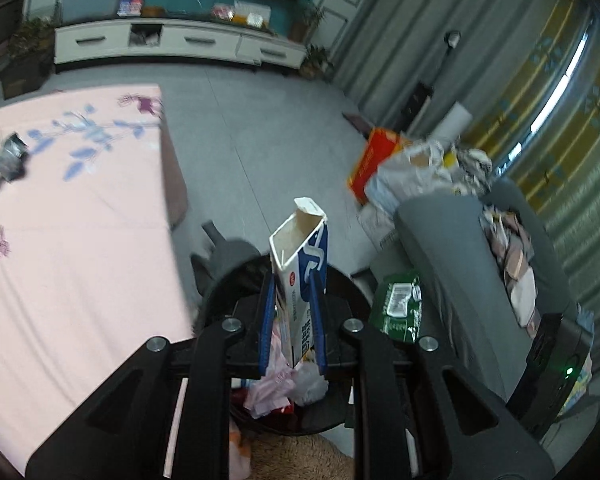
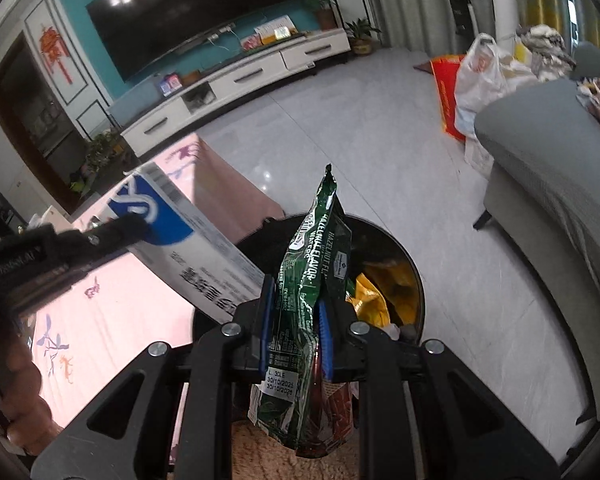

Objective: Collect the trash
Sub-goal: 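Carry the green packet and toothpaste box over the black bin with both tools, then open both tools to drop the packet and toothpaste box into the bin, then move both tools back over the table toward the red wrapper and plastic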

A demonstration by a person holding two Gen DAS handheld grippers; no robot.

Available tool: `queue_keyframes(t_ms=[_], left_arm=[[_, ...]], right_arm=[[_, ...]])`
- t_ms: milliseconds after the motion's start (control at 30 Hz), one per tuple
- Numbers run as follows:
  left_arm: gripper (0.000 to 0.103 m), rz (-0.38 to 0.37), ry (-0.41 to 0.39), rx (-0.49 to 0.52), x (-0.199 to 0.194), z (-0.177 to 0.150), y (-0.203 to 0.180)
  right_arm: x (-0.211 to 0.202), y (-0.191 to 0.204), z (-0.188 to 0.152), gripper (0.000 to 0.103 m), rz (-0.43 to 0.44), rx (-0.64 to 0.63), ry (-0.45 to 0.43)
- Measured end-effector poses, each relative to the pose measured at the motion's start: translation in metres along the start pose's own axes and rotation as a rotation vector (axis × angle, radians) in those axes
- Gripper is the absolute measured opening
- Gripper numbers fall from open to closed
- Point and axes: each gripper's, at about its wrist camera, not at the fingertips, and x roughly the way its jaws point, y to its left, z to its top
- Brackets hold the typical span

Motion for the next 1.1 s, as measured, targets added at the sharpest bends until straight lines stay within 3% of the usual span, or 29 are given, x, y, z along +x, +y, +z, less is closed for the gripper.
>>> queue_keyframes(t_ms=[333,367,400,433,467,533,633,733,933,1100], left_arm=[[0.021,-0.007,0.158,-0.046,0.061,-0.011,0.013],[0.024,-0.006,0.165,-0.048,0.063,-0.012,0.015],[0.036,-0.009,0.171,-0.054,0.063,-0.012,0.017],[0.050,-0.012,0.173,-0.063,0.062,-0.012,0.018],[0.055,-0.018,0.172,-0.073,0.060,-0.012,0.020],[0.077,-0.034,0.152,-0.088,0.050,-0.008,0.027],[0.090,-0.033,0.106,-0.085,0.030,-0.002,0.036],[0.097,-0.026,0.057,-0.107,0.001,0.008,0.059],[0.099,0.085,-0.064,-0.215,-0.062,0.025,0.143],[0.099,0.275,-0.165,-0.352,-0.118,0.037,0.249]], right_arm=[[0.031,-0.012,-0.008,0.022,-0.006,0.054,0.088],[0.034,-0.011,-0.009,0.022,-0.006,0.053,0.099],[0.035,-0.010,-0.010,0.026,-0.007,0.049,0.110],[0.036,-0.010,-0.009,0.038,-0.009,0.048,0.118],[0.035,-0.009,-0.010,0.044,-0.010,0.051,0.116],[0.033,-0.010,-0.007,0.060,-0.003,0.052,0.106],[0.029,-0.004,-0.003,0.072,0.001,0.042,0.099],[0.026,0.005,0.001,0.074,-0.007,0.033,0.088],[0.028,0.051,0.016,0.075,0.002,-0.056,0.077],[0.038,0.116,0.037,0.076,0.070,-0.155,0.050]])
